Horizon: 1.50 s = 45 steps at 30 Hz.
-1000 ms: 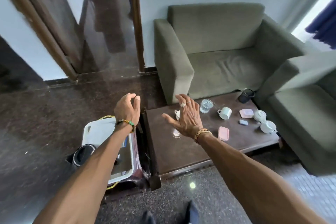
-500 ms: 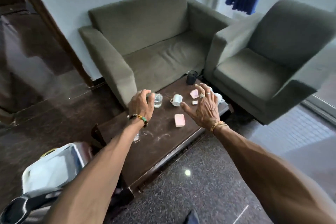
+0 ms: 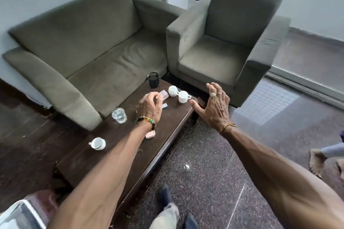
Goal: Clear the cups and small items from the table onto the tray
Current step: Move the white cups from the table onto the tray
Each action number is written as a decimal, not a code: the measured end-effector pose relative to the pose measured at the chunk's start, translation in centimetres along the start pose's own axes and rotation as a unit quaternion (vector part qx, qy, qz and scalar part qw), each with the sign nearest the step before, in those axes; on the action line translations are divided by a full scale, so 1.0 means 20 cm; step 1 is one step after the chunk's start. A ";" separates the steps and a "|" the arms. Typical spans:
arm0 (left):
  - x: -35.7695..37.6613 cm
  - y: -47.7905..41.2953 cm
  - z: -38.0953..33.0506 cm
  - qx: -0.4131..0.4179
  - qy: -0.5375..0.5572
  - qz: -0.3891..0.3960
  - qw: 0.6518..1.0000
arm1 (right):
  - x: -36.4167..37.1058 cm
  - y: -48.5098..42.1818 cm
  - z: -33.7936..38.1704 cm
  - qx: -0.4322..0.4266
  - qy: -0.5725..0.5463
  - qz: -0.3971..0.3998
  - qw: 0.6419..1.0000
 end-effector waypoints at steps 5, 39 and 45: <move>0.27 -0.13 -0.05 0.029 0.002 0.042 0.999 | 0.05 -0.06 -0.21 0.048 0.032 0.020 0.998; 1.13 -0.86 -0.40 -0.086 -0.011 0.096 0.992 | 0.25 -1.16 -0.85 0.024 0.017 0.088 0.996; 1.13 -0.88 -0.17 -0.150 -0.006 0.093 0.984 | 0.52 -1.21 -0.75 -0.030 0.029 0.154 0.987</move>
Point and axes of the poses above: each hand's wrist, its own y-axis away from the middle knuckle, its own x-axis out of the palm, z = x × y, the point moved 7 cm from there along -y, towards the middle knuckle, and after that the axes turned 5 degrees about y, right-handed, at the moved point
